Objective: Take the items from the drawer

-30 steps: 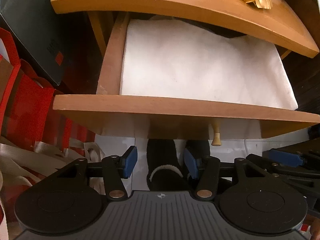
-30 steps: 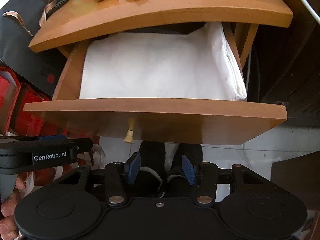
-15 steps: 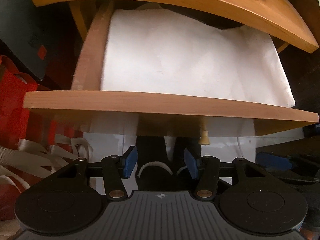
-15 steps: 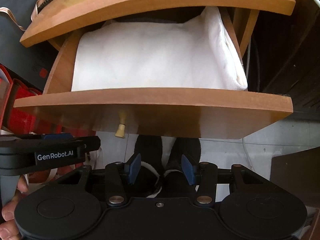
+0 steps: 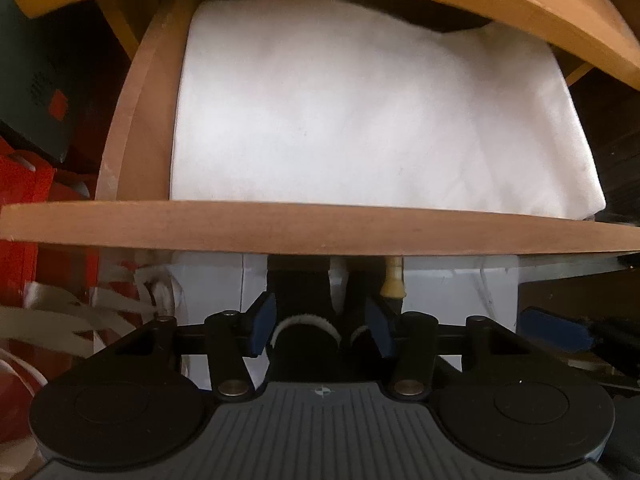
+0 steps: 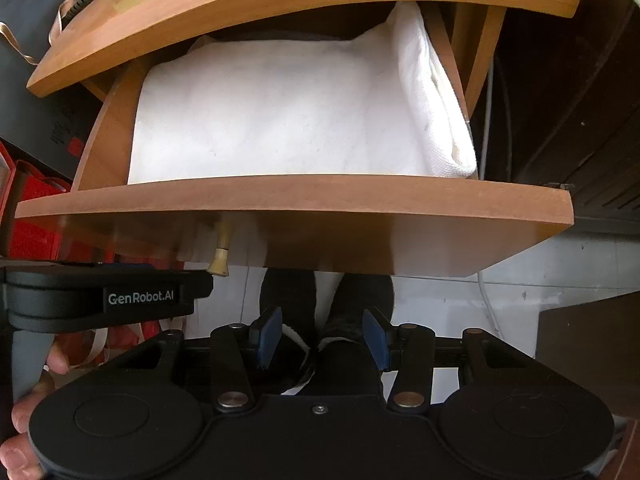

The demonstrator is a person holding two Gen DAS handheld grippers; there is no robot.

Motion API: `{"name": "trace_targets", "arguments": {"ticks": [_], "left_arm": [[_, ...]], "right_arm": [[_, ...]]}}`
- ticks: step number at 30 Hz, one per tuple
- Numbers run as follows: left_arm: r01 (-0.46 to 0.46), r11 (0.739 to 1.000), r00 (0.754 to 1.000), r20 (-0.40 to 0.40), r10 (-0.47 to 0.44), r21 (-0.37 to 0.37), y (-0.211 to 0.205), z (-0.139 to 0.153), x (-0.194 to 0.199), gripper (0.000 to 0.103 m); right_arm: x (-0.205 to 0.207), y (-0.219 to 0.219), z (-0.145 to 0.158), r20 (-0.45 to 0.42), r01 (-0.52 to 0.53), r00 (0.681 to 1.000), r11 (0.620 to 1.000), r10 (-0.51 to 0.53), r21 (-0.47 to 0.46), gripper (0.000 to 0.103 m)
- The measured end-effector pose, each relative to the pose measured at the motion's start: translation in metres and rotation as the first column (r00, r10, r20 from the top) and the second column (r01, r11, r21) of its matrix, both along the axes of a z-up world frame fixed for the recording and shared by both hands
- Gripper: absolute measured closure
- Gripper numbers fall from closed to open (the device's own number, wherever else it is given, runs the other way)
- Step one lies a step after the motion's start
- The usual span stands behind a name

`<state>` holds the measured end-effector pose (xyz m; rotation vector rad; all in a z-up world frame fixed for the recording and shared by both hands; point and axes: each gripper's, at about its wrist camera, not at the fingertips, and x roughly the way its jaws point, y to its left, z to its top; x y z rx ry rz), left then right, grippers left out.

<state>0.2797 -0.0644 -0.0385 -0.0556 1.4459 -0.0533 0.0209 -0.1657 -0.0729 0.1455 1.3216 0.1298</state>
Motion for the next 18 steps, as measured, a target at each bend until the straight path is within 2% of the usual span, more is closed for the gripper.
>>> {"name": "trace_targets", "arguments": {"ticks": [7,18], "left_arm": [[-0.011,1.0,1.0,-0.027,0.01,-0.026,-0.005,0.007,0.005,0.048],[-0.017,0.998,1.0,-0.012,0.016,-0.058,-0.02,0.013,0.016,0.046]], "right_arm": [[-0.001,-0.004,-0.003,-0.005,0.009,1.0,1.0,-0.009,0.006,0.059],[-0.002,-0.007,-0.004,-0.005,0.017,1.0,1.0,-0.017,0.013,0.059]]}}
